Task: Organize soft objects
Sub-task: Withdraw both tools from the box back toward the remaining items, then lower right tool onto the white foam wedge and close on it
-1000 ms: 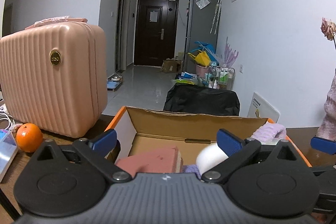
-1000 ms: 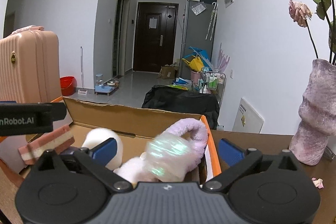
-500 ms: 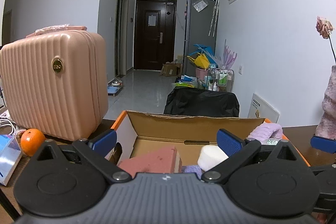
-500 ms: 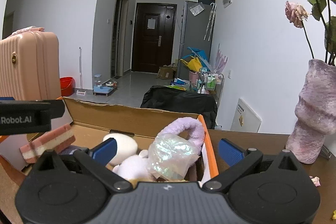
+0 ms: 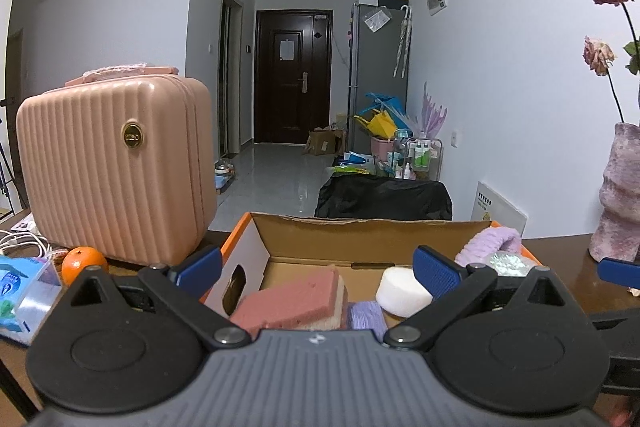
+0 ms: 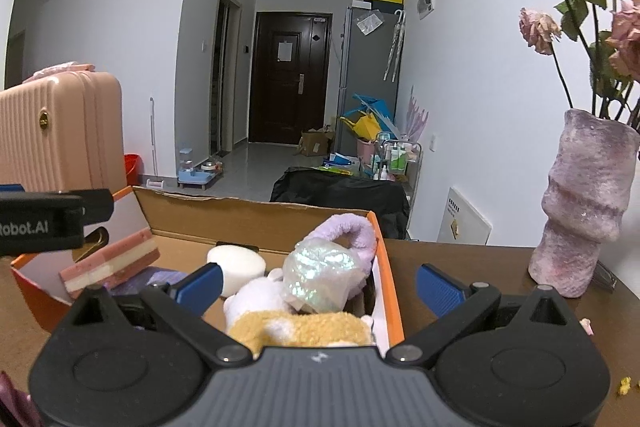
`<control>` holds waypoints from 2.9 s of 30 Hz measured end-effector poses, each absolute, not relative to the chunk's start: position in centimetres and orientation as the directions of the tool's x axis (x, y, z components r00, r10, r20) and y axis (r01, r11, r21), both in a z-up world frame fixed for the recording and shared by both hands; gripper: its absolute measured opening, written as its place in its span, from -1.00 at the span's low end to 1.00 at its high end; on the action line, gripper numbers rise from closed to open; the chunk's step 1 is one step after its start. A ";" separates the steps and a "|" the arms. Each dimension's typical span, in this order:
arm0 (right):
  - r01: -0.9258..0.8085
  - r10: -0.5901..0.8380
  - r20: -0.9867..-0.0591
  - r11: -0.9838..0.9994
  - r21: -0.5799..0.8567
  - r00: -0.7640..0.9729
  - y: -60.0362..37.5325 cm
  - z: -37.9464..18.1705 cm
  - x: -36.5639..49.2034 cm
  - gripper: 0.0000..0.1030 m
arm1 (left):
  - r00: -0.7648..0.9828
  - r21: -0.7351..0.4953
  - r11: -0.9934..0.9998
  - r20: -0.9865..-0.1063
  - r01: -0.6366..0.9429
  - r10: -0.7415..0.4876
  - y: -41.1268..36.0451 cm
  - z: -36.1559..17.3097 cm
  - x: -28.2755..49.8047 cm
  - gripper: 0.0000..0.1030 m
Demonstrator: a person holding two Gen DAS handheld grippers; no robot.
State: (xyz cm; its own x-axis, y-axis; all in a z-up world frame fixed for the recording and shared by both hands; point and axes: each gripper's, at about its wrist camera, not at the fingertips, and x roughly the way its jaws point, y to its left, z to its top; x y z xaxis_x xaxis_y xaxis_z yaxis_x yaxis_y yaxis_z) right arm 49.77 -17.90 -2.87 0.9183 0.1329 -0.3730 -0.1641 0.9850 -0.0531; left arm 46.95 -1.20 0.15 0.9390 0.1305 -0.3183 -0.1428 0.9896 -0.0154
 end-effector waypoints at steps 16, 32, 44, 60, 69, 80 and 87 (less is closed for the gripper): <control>-0.140 0.121 -0.391 0.990 -0.020 0.912 -19.6 -3.1 44.9 1.00 | 0.930 0.003 0.989 -0.340 -0.145 0.138 -1.6 -0.8 41.7 1.00; -0.134 0.113 -0.410 0.991 -0.023 0.905 -20.7 -4.0 39.2 1.00 | 0.924 0.022 0.990 -0.357 -0.137 0.136 -1.6 -1.8 36.1 1.00; -0.140 0.110 -0.427 0.989 -0.039 0.898 -21.7 -4.8 34.9 1.00 | 0.912 0.031 0.991 -0.389 -0.128 0.130 -1.3 -2.7 32.2 1.00; -0.145 0.118 -0.463 0.989 -0.023 0.879 -22.9 -6.1 30.6 1.00 | 0.892 0.054 0.993 -0.437 -0.101 0.115 -1.7 -4.4 27.9 1.00; -0.150 0.123 -0.480 0.988 -0.020 0.869 -22.9 -6.5 30.6 1.00 | 0.884 0.056 0.993 -0.452 -0.103 0.118 -1.7 -4.8 27.7 1.00; -0.179 0.145 -0.557 0.984 -0.006 0.818 -21.4 -8.1 33.4 0.86 | 0.879 0.044 0.992 -0.459 -0.120 0.127 -1.2 -4.8 28.0 1.00; -0.189 0.145 -0.594 0.982 -0.011 0.792 -20.3 -8.9 35.0 0.54 | 0.877 0.044 0.991 -0.462 -0.125 0.131 -1.2 -4.8 28.0 1.00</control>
